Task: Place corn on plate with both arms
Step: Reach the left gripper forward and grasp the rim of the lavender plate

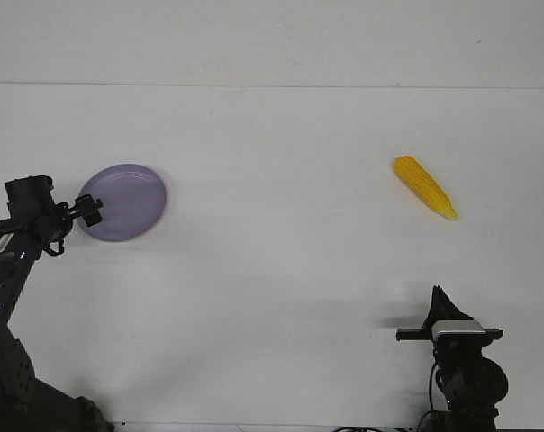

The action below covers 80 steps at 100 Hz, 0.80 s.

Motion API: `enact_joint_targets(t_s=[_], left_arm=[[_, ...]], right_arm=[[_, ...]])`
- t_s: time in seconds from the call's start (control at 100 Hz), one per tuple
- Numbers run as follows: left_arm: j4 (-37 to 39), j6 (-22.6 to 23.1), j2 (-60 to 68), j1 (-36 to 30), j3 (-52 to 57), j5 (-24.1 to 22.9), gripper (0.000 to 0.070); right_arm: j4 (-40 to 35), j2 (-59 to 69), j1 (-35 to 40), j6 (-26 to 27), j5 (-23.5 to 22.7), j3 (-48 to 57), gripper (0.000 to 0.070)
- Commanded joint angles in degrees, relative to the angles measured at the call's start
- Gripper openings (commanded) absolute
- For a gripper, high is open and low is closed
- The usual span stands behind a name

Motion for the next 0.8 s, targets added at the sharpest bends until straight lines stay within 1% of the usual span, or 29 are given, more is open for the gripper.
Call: enact_joint_targets(t_s=[0.0, 0.14, 0.19, 0.21, 0.28, 0.34, 0.38, 0.45, 0.57, 0.63, 0.68, 0.79], left_arm=[[1.95, 0.68, 2.23, 0.11, 1.29, 0.33, 0.0458], [5.42, -0.17, 5.79, -0.07, 1.29, 1.90, 0.0455], [6.27, -0.68, 6.67, -0.07, 1.29, 2.21, 0.0441], [6.58, -0.74, 6.97, -0.07, 1.29, 2.40, 0.0425], [7.13, -0.83, 7.65, -0.22, 1.29, 2.99, 0.0348], [7.23, -0.85, 7.78, -0.33, 1.29, 2.97, 0.0262], [7.41, -0.83, 7.78, -0.44, 1.29, 2.97, 0.0180], [7.58, -0.81, 7.76, -0.44, 1.29, 2.97, 0.0000], [7.04, -0.81, 7.76, -0.48, 1.29, 3.30, 0.0008], [6.67, -0.81, 7.32, -0.48, 1.29, 4.68, 0.0009], [6.25, -0.87, 6.29, -0.48, 1.29, 6.84, 0.0008], [4.31, -1.73, 1.55, -0.37, 1.29, 13.70, 0.0008]], right_arm=[[0.59, 0.02, 0.00, 0.59, -0.02, -0.20, 0.0019], [0.59, 0.02, 0.00, 0.59, -0.02, -0.20, 0.0019], [0.59, 0.02, 0.00, 0.59, -0.02, -0.22, 0.0019], [0.59, 0.02, 0.00, 0.59, -0.02, -0.22, 0.0019], [0.59, 0.02, 0.00, 0.59, -0.02, -0.20, 0.0019], [0.59, 0.02, 0.00, 0.59, -0.02, -0.22, 0.0019], [0.59, 0.02, 0.00, 0.59, -0.02, -0.20, 0.0019], [0.59, 0.02, 0.00, 0.59, -0.02, -0.22, 0.0019], [0.59, 0.02, 0.00, 0.59, -0.02, -0.22, 0.0019], [0.59, 0.02, 0.00, 0.59, -0.02, -0.22, 0.0019], [0.59, 0.02, 0.00, 0.59, -0.02, -0.22, 0.0019], [0.59, 0.02, 0.00, 0.59, -0.02, -0.20, 0.0019]])
